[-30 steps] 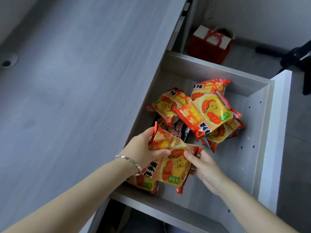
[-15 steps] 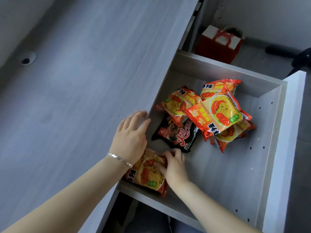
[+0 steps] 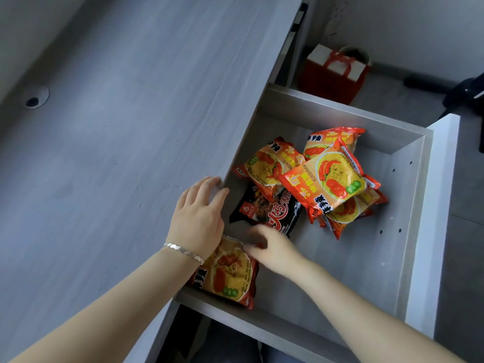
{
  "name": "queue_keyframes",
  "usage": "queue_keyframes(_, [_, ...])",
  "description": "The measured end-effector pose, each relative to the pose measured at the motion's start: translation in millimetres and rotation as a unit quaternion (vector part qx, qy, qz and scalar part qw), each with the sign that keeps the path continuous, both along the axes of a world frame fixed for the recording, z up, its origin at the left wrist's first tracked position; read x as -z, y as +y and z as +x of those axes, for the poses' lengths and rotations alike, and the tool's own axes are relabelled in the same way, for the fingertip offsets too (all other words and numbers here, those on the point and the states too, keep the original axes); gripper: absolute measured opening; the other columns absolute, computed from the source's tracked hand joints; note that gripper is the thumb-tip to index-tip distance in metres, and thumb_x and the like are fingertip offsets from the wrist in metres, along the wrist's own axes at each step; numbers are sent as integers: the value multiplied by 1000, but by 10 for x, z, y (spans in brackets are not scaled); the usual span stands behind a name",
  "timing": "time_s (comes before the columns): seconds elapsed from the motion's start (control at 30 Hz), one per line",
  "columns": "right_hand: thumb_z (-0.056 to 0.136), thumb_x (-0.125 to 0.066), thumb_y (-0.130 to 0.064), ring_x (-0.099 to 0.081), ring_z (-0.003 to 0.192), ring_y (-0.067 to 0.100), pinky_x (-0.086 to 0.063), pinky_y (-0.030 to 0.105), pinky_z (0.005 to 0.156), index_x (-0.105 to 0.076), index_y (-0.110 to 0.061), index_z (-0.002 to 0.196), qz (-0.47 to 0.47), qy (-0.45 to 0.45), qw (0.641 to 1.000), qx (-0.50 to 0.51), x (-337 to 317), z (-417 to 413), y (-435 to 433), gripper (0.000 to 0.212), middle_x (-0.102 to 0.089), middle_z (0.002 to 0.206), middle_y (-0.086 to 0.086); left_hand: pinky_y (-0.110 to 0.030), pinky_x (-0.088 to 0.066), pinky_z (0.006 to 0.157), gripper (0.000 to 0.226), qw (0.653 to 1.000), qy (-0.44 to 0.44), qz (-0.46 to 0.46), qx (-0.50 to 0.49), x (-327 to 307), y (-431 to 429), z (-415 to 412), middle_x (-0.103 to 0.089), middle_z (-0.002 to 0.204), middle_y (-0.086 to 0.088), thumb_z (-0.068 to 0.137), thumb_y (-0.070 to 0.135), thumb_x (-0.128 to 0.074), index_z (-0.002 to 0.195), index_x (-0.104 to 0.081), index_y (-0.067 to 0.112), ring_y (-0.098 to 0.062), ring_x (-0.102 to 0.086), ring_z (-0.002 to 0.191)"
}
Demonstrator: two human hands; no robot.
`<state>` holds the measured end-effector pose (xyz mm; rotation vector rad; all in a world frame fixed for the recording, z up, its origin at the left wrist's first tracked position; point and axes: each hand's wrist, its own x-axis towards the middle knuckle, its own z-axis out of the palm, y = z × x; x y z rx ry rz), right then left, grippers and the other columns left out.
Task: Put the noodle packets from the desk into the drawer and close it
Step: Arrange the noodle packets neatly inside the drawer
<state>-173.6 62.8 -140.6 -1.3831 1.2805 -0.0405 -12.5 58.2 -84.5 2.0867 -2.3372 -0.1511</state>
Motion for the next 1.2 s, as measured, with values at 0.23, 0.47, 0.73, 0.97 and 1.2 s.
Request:
queue_keyframes(0.23, [67,-76,-45,-23,139,37,-22,46,114,-33,-15,139,-285,257,912,143,-401,-801,-844,89,-25,149,21,-59,-49,86,53,999,-38,-16,-24,-16,-94,-281,-67,109,-24,50,6,-85,100,-70,6,-45,-64,101])
queue_keyframes(0.47, [50,-78,-62,-35,130,41,-29,49,108,5,-26,147,-171,365,913,66,-86,-1035,-866,133,-32,140,26,-52,-52,88,56,996,67,15,48,42,-99,-609,-58,125,-24,60,4,-80,114,-64,7,-43,-56,116])
queue_keyframes(0.73, [60,-85,-13,-29,135,18,-29,25,108,-13,-15,144,-204,56,945,249,-194,-1188,-336,110,-23,147,11,-38,-47,101,76,783,452,301,-301,183,-359,-1070,-50,136,-4,78,41,-69,141,-32,21,-20,-56,117])
queue_keyframes(0.97, [78,-71,-16,-53,116,11,-47,28,99,-16,-31,139,-37,-90,936,338,-480,-1125,69,84,-46,131,-6,-46,-51,95,91,645,528,383,-399,378,-232,-1177,-51,133,-8,61,48,-81,139,-35,33,-27,-58,113])
queue_keyframes(1.2, [81,-63,-38,-58,105,14,-43,31,98,-51,-46,94,7,20,966,259,-150,-1262,186,20,-54,119,-5,-10,-44,53,19,797,411,384,-221,501,-144,-1025,-55,73,8,75,30,-76,87,-64,23,-5,-52,63])
